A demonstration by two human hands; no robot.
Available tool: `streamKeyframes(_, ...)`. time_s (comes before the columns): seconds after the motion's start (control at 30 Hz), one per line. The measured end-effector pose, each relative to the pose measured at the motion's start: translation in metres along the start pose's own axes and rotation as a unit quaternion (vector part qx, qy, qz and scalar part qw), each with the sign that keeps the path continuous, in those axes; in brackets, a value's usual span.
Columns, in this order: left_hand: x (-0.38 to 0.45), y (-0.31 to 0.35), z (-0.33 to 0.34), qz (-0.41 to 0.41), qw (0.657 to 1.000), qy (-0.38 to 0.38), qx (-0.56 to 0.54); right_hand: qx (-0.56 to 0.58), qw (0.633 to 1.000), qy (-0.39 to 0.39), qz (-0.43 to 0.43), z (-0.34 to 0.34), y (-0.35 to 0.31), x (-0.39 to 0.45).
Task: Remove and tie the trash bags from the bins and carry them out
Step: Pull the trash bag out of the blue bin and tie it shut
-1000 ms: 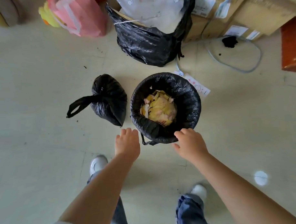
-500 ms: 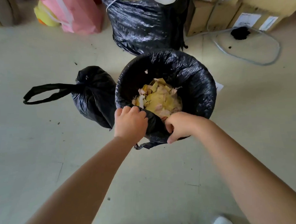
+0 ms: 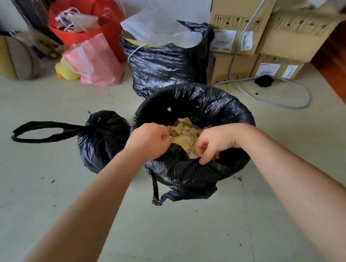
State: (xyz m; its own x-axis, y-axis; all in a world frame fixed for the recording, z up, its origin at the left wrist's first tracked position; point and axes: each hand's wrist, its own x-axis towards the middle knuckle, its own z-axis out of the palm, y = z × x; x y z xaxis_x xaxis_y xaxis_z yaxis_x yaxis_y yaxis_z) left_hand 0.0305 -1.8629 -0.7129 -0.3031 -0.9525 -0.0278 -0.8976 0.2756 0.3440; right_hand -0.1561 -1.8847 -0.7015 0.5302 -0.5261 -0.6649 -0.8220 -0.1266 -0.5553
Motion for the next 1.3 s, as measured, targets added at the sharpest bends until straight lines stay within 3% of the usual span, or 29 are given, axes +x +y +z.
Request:
streamKeyframes(0.07,-0.011,0.002,-0.002,0.038,0.998,0.031,-0.050,0.033,0.999,0.031,0.008,0.003,0.004,-0.001)
streamKeyframes(0.23,-0.029,0.003,-0.004,0.103,0.993,-0.053,-0.031,0.079,0.993,0.083,0.040,-0.001,0.010,-0.006)
streamKeyframes(0.43,-0.026,0.013,0.001,-0.017,0.994,0.078,0.075,-0.107,0.967,0.230,0.019,0.004,0.014,0.002)
streamKeyframes(0.53,-0.022,0.022,0.002,-0.109,0.984,0.118,0.074,-0.095,0.956,0.277,-0.007,0.001,0.013,0.001)
streamKeyframes(0.63,-0.017,0.026,0.000,-0.141,0.982,0.127,0.000,-0.082,0.948,0.304,-0.038,-0.008,0.006,-0.014)
streamKeyframes(0.7,-0.015,0.026,-0.003,-0.136,0.986,0.090,-0.045,-0.052,0.959,0.271,-0.066,-0.010,0.001,-0.027)
streamKeyframes(0.77,-0.016,0.025,-0.008,-0.113,0.990,-0.003,-0.078,-0.030,0.981,0.181,-0.065,-0.009,-0.003,-0.040)
streamKeyframes(0.83,-0.022,0.024,-0.013,-0.066,0.987,-0.109,-0.094,-0.071,0.992,0.096,-0.040,-0.004,-0.005,-0.049)
streamKeyframes(0.9,-0.030,0.024,-0.018,-0.009,0.984,-0.172,-0.052,-0.161,0.984,0.074,-0.013,0.005,-0.003,-0.049)
streamKeyframes(0.97,-0.034,0.026,-0.020,0.041,0.988,-0.147,0.003,-0.245,0.965,0.096,-0.005,0.014,-0.002,-0.046)
streamKeyframes(1.03,-0.036,0.030,-0.022,0.058,0.993,-0.098,0.020,-0.252,0.961,0.109,-0.019,0.020,-0.001,-0.044)
streamKeyframes(1.17,-0.034,0.031,-0.029,0.058,0.997,-0.019,-0.039,-0.184,0.969,0.163,-0.034,0.022,0.005,-0.047)
streamKeyframes(1.3,-0.030,0.028,-0.038,-0.026,0.978,0.026,-0.206,-0.004,0.950,0.307,-0.056,0.024,0.009,-0.054)
